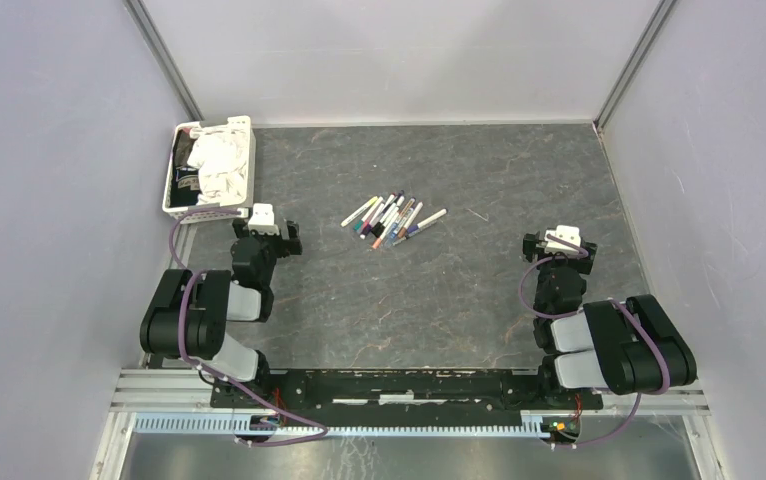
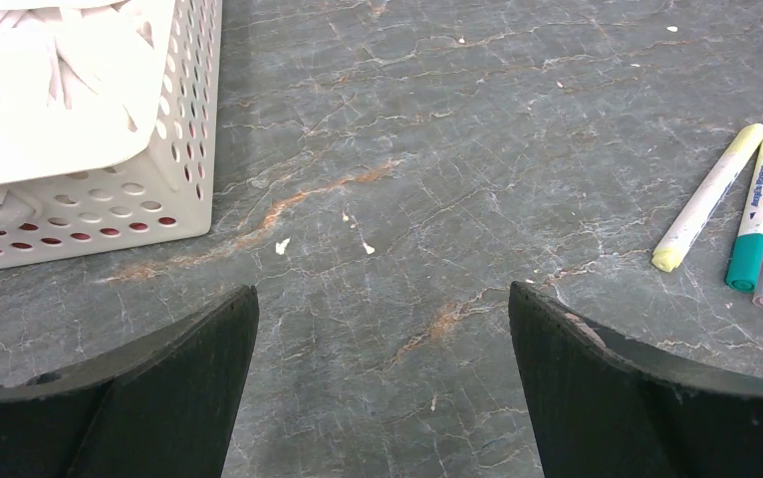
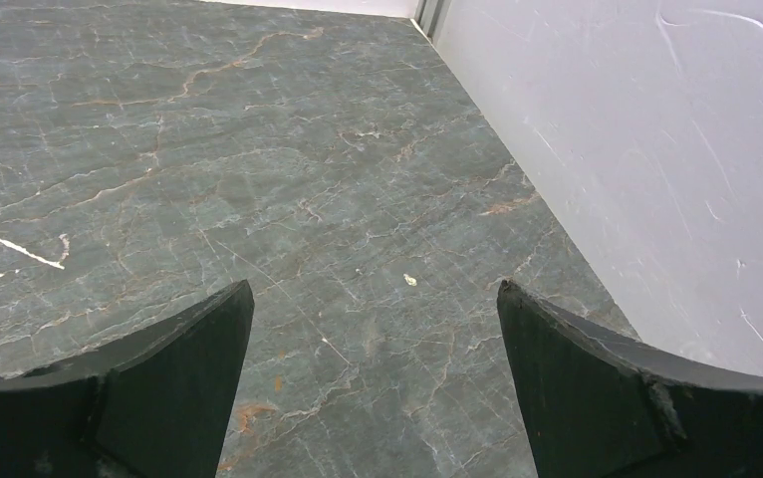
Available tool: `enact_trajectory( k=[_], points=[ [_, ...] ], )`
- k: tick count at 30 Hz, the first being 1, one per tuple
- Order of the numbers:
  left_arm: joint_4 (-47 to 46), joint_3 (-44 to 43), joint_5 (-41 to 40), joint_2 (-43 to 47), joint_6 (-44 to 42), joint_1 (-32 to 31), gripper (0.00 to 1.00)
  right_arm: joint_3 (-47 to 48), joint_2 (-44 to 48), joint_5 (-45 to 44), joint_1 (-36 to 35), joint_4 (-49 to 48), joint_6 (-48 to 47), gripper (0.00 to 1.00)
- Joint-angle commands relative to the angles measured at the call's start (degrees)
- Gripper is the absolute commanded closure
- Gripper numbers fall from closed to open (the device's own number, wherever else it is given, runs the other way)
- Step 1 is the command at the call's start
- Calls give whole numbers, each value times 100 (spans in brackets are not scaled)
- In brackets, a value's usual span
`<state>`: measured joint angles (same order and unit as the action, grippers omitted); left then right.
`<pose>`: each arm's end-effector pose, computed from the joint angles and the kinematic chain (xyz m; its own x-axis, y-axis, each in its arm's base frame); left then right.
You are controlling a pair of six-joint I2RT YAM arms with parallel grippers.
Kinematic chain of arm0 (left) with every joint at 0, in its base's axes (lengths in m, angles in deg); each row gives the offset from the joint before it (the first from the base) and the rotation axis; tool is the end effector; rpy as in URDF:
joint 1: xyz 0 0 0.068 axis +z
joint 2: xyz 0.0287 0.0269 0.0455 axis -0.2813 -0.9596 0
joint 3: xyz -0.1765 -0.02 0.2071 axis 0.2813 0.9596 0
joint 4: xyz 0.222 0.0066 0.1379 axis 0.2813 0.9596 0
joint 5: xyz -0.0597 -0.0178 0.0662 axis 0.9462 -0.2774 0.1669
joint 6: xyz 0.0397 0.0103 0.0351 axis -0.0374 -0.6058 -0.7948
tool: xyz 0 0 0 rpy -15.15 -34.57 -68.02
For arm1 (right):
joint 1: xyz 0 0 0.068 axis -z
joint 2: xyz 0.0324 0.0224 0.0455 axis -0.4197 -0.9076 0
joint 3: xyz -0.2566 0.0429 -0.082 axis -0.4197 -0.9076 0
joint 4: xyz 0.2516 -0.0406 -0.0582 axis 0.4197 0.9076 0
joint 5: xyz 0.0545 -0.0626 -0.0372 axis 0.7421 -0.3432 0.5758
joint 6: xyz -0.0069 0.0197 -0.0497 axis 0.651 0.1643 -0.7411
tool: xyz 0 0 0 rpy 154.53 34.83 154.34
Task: Open the pen caps
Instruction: Pick up the pen from the center of the board.
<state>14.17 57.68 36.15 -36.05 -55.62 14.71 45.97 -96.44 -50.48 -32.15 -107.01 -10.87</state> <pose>0.2417 -0.0069 0.1417 -0.1430 0.0451 -0.9887 0.0320 0.9986 0.0410 0.1845 0.0082 0.1488 -0.0258 -0.1630 -0.9863 0.3118 0.9361 -0.1629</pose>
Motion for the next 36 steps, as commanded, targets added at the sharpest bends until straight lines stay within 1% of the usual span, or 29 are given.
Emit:
enact_trajectory(
  k=[1, 10, 12, 13, 14, 15, 16, 17, 18, 19, 20, 21, 23, 24, 25, 26, 27, 29, 30, 33, 36],
  points=[
    [-146, -35, -134, 6, 209, 22, 0, -680, 26, 49, 27, -292, 97, 2],
    [-162, -35, -131, -7, 211, 21, 0, -663, 27, 69, 28, -274, 80, 2],
    [-166, -38, -129, 18, 217, 22, 0, -701, 137, -71, 11, -327, 131, 2],
    [89, -148, -206, 99, 217, 34, 0, -713, 332, 78, 12, -165, 77, 2],
    [664, -409, -298, 205, 329, 58, 0, -663, 518, 35, -42, 79, 8, 2],
    [1630, -834, -318, 309, 350, 72, 0, -400, 883, -154, -125, 953, 74, 2],
    [2785, -1502, -200, 313, 171, 82, 0, 77, 1171, -310, -133, 1984, 347, 2],
    [3952, -2210, 37, 191, -175, 84, 0, 483, 1390, -552, -135, 3098, 902, 2],
    [4830, -2840, 102, -5, -328, 84, 0, 906, 1500, -590, -130, 3968, 1239, 2],
    [5514, -3344, 41, -164, -336, 107, 0, 1164, 1575, -367, -134, 4436, 1361, 2],
    [5892, -3620, 33, -250, -336, 147, 1, 1399, 1638, -134, -132, 4726, 1528, 2],
    [6049, -3736, 108, -200, -325, 347, 1, 1556, 1684, -29, -132, 4864, 1798, 2],
    [6029, -3646, 369, 162, -343, 531, 0, 2012, 1743, -99, -129, 5348, 2690, 2],
    [6016, -3565, 431, 397, -365, 573, 0, 2247, 1735, -61, -129, 5822, 2977, 2],
    [6062, -3516, 471, 734, -370, 586, 0, 2491, 1655, 71, -131, 6155, 3133, 2],
    [6178, -3509, 506, 892, -360, 587, 0, 2733, 1544, 235, -122, 6345, 3194, 2],
    [6349, -3548, 528, 1145, -360, 585, 0, 2915, 1364, 612, -127, 6456, 3184, 2],
    [6968, -3770, 367, 1375, -324, 601, 0, 3345, 942, 1577, -188, 6510, 3044, 2],
    [7160, -3928, 333, 1410, -363, 607, 0, 3687, 704, 1546, -323, 6718, 3098, 2],
    [7995, -4448, 483, 1363, -548, 673, 0, 4926, -304, 801, -1015, 8032, 3244, 2],
    [8396, -4621, 648, 1351, -647, 732, 0, 5952, -1180, 594, -1571, 8796, 3481, 2]
  ],
)
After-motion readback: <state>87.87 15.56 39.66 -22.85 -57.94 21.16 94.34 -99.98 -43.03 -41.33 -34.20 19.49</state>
